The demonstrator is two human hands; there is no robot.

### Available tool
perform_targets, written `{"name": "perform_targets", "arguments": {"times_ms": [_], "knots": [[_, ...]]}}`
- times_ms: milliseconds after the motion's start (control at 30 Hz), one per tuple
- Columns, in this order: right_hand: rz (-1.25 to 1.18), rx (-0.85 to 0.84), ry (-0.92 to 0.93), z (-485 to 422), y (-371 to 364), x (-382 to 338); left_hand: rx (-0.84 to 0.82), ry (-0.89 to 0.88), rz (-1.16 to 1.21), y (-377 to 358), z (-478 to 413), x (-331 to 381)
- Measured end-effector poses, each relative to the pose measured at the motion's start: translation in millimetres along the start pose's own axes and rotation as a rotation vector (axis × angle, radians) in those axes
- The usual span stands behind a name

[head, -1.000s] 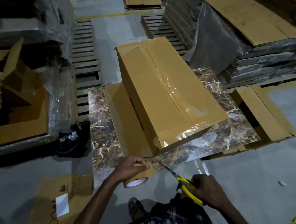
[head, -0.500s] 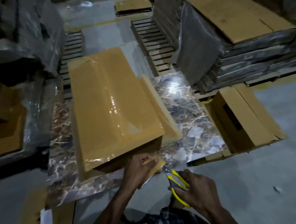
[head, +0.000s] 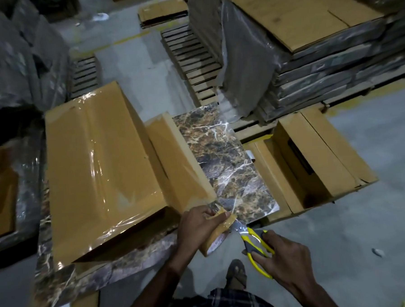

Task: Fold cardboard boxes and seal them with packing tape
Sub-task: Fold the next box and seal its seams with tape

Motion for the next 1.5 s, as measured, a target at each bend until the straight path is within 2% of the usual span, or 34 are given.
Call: {"name": "perform_targets", "arguments": {"times_ms": [100,233,400,500,833,1033,1133,1233,1333,1433,1500], "knots": [[0.030,-0.024,-0.053,-15.7,-16.4,27.4,-0.014,0.002,-0.073,-27.9,-20.2,15.0],[0.055,-0.045,-0.163,-38.0,-56.3,62.3,-0.062,0.061,-0.034,-57.2,-56.1,31.9],[0.096,-0.107,-0.177,-46.3,-107.3,96.7,-0.182,0.064,-0.088,-87.7,-87.6,38.0],[0.147,-0.161,-0.247,-44.8,-130.5,111.6,-0.181,0.052,-0.148,-96.8,-100.2,38.8],[0.162,-0.180,-0.397,-38.1,-150.7,116.8,-0.180,0.132,0.013,-110.0,-101.8,22.8],[0.127,-0.229,-0.487,-43.2,-133.5,96.2,-0.094,0.005,0.153,-70.0,-65.3,33.5],[0.048,-0.094,-0.488,-47.3,-98.7,69.5,-0.077,-0.153,0.289,-26.3,-24.2,35.0],[-0.105,0.087,-0.386,-56.4,-61.1,2.2,0.078,-0.305,0.324,37.9,22.0,17.4],[-0.297,0.186,-0.134,-59.8,-32.1,-101.1,0.318,-0.315,0.312,111.1,59.6,-20.2],[-0.503,0.184,0.144,-51.9,-14.9,-221.1,0.636,-0.284,0.243,176.7,85.2,-61.3],[-0.546,0.148,0.381,-42.7,-18.6,-289.5,0.761,-0.314,0.146,199.7,92.4,-80.8]]}}
Point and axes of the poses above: each hand's wrist, its own z-axis away from the middle knuckle, its own y-axis out of the back of the hand, x = y × z, the point moved 6 cm from there along -z, towards the middle knuckle, and after that the axes turned 13 degrees about x, right-handed, at the moved point
